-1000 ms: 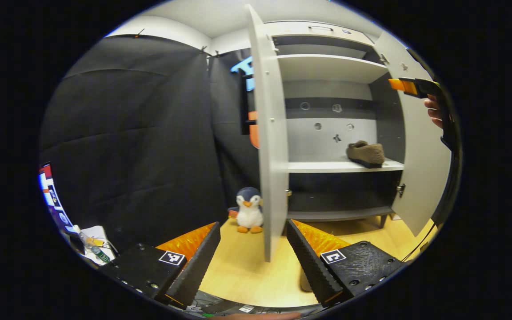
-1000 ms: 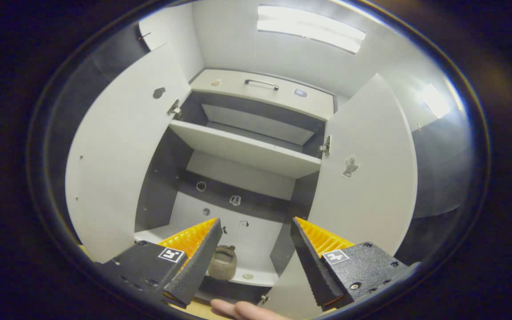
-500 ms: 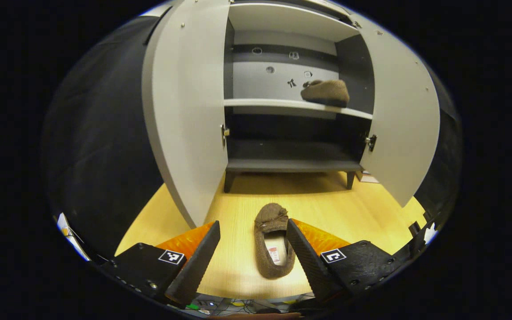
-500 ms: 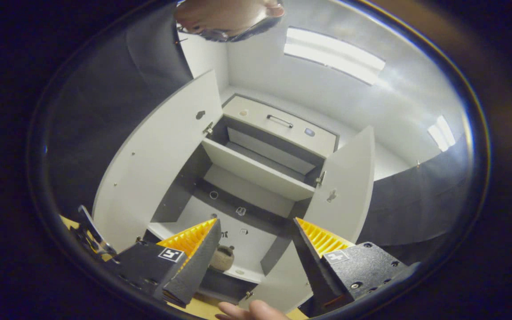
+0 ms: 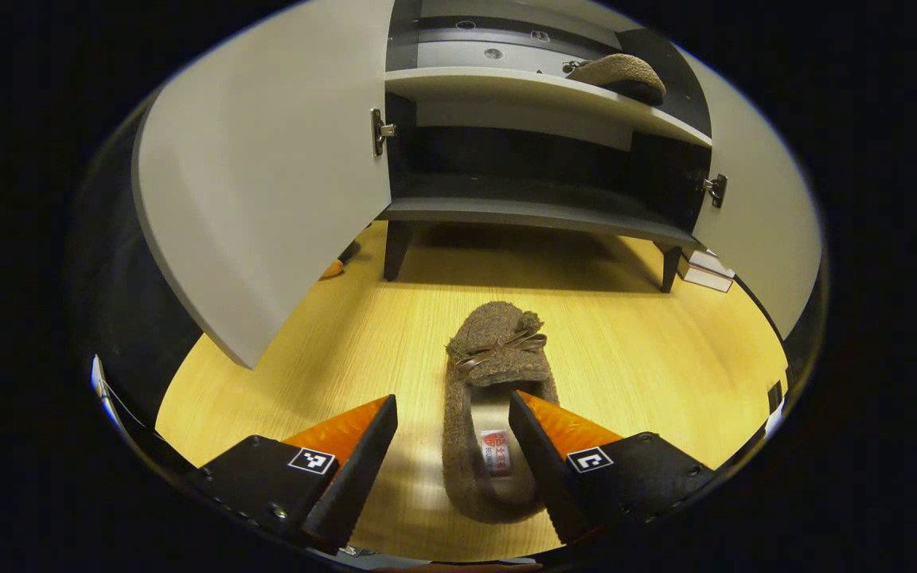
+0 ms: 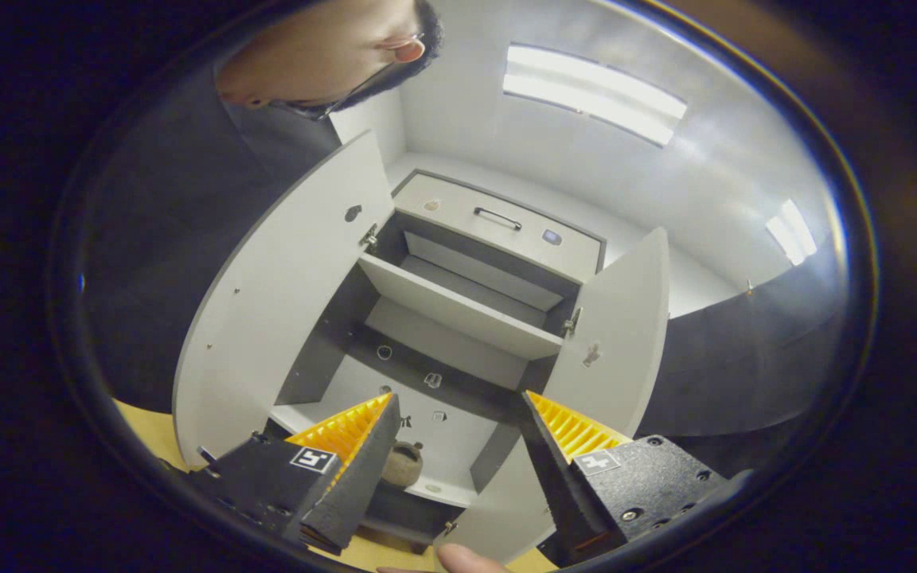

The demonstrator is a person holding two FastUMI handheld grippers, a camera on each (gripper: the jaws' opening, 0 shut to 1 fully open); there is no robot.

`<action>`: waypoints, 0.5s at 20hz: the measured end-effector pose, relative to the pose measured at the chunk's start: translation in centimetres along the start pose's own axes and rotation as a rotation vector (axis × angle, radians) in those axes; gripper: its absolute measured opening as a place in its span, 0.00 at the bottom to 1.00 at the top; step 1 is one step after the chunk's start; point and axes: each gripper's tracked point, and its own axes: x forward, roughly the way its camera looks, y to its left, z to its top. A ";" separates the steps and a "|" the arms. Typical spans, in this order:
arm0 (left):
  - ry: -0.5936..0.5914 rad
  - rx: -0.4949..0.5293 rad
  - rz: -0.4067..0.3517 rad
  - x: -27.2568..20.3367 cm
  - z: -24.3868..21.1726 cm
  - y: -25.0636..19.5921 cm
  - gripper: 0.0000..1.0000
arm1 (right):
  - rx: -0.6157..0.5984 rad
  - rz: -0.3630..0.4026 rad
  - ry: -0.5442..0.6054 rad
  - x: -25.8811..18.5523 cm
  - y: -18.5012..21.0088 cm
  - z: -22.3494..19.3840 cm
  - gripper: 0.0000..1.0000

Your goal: Grab one shoe with the right hand and put it into the shoe cabinet, grab the other shoe with the left hand and put it into the shoe cabinet; then close the right door with the right hand and the left door with the left hand.

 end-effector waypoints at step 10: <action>0.078 0.012 0.020 2.6 -1.2 -0.5 0.18 | -0.031 0.073 0.097 -0.8 1.8 -2.2 0.91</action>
